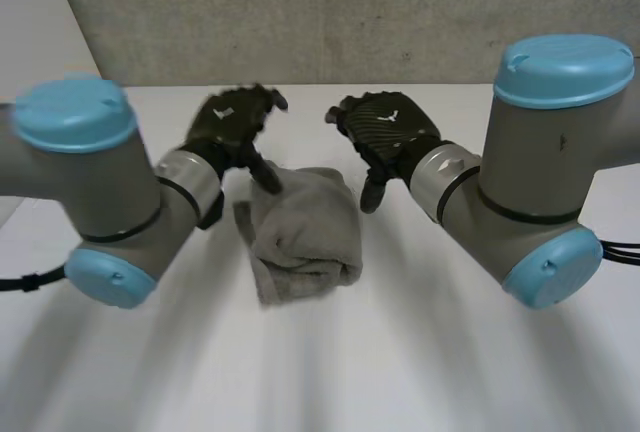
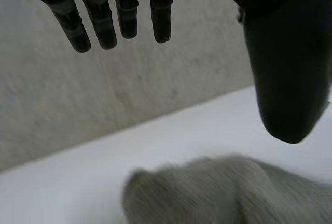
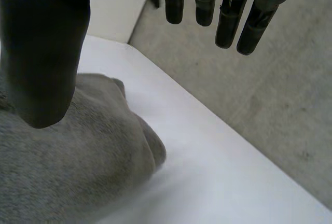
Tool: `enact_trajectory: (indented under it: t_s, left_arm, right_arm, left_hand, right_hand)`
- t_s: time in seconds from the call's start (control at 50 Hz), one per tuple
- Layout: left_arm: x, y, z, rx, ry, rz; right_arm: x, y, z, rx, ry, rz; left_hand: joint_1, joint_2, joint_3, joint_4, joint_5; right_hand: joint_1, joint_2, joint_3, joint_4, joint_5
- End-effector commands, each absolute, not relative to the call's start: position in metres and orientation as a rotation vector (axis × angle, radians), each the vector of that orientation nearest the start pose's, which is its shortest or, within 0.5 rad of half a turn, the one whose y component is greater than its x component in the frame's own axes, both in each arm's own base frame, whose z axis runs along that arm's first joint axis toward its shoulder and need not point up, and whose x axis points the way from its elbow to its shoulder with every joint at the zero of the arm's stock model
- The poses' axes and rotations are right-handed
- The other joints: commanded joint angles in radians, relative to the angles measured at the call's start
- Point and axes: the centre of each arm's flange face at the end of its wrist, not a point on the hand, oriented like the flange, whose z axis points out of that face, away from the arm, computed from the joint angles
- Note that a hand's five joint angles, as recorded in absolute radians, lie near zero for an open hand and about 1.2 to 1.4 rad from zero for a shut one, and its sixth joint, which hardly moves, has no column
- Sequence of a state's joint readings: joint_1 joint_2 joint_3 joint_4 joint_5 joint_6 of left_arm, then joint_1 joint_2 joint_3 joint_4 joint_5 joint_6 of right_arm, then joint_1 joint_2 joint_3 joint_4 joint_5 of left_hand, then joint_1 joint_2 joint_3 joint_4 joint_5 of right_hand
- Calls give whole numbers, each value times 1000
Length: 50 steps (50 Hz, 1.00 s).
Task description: Fold the towel.
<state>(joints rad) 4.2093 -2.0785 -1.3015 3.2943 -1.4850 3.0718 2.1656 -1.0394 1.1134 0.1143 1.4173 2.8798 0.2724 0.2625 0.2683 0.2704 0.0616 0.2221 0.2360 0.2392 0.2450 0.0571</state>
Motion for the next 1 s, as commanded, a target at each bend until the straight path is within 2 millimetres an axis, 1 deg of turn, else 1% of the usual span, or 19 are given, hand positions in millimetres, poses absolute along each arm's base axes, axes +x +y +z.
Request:
enact_trajectory:
  t_s: [0.02, 0.1, 0.12, 0.16, 0.18, 0.22, 0.26, 0.32, 0.36, 0.46, 0.6, 0.72, 0.84, 0.88, 0.9, 0.92, 0.94, 0.98, 1.0]
  left_arm:
    - [-323, -290, 166, 728, 2786, -2090]
    - [-321, -286, 153, 737, 2825, -2018]
    - [-317, -285, 148, 736, 2834, -1989]
    - [-313, -283, 142, 740, 2845, -1952]
    - [-310, -281, 140, 736, 2849, -1937]
    - [-307, -280, 138, 727, 2857, -1919]
    - [-301, -282, 138, 704, 2859, -1906]
    - [-291, -283, 140, 671, 2856, -1892]
    - [-284, -283, 139, 674, 2844, -1870]
    - [-279, -279, 134, 723, 2817, -1832]
    - [-274, -275, 126, 757, 2806, -1788]
    - [-274, -273, 126, 756, 2803, -1793]
    - [-277, -277, 148, 751, 2752, -1895]
    - [-281, -278, 167, 745, 2707, -1980]
    - [-281, -278, 167, 745, 2707, -1980]
    - [-281, -278, 178, 737, 2680, -2025]
    - [-281, -278, 179, 737, 2680, -2025]
    - [-281, -279, 202, 721, 2623, -2119]
    - [-281, -279, 202, 721, 2623, -2119]
  right_arm:
    - [354, -280, 217, -923, 2008, -1653]
    - [361, -288, 197, -886, 2052, -1582]
    - [361, -288, 197, -886, 2052, -1582]
    - [366, -290, 182, -879, 2084, -1523]
    - [366, -290, 182, -879, 2084, -1523]
    - [369, -292, 174, -869, 2100, -1495]
    - [373, -293, 156, -852, 2127, -1422]
    - [376, -293, 147, -838, 2136, -1382]
    - [383, -291, 127, -821, 2157, -1308]
    - [386, -290, 116, -831, 2171, -1277]
    - [387, -290, 120, -835, 2163, -1285]
    - [386, -288, 133, -835, 2144, -1305]
    - [385, -284, 156, -834, 2106, -1340]
    - [383, -282, 171, -830, 2084, -1366]
    - [383, -282, 171, -830, 2084, -1367]
    - [382, -281, 181, -828, 2069, -1387]
    - [382, -281, 181, -828, 2069, -1387]
    - [378, -279, 202, -820, 2045, -1442]
    - [378, -279, 202, -820, 2045, -1443]
  left_hand:
    - [-38, -28, -34, -36, -2]
    - [-35, -26, -31, -33, 1]
    - [-35, -26, -31, -33, 1]
    - [-35, -26, -31, -33, 1]
    - [-35, -26, -31, -33, 1]
    - [-35, -26, -31, -33, 1]
    - [-35, -26, -31, -33, 1]
    - [-35, -26, -31, -33, 1]
    - [-35, -26, -31, -33, 1]
    - [-38, -28, -34, -36, -2]
    - [-38, -28, -34, -36, -2]
    - [-38, -28, -34, -36, -2]
    - [-41, -31, -37, -39, -5]
    - [-47, -37, -43, -45, -11]
    - [-47, -37, -43, -45, -11]
    - [-53, -43, -49, -51, -17]
    - [-53, -43, -49, -51, -17]
    - [-59, -49, -55, -57, -23]
    - [-59, -49, -55, -57, -23]
  right_hand:
    - [-48, -61, -65, -71, -57]
    - [-48, -61, -65, -71, -57]
    - [-48, -61, -65, -71, -57]
    - [-48, -61, -65, -71, -57]
    - [-48, -61, -65, -71, -57]
    - [-48, -61, -65, -71, -57]
    - [-48, -61, -65, -71, -57]
    - [-48, -61, -65, -71, -57]
    - [-48, -61, -65, -71, -57]
    - [-48, -61, -65, -71, -57]
    - [-48, -61, -65, -71, -57]
    - [-48, -61, -65, -71, -57]
    - [-48, -61, -65, -71, -57]
    - [-48, -61, -65, -71, -57]
    - [-48, -61, -65, -71, -57]
    - [-48, -61, -65, -71, -57]
    - [-48, -61, -65, -71, -57]
    - [-48, -61, -65, -71, -57]
    - [-48, -61, -65, -71, -57]
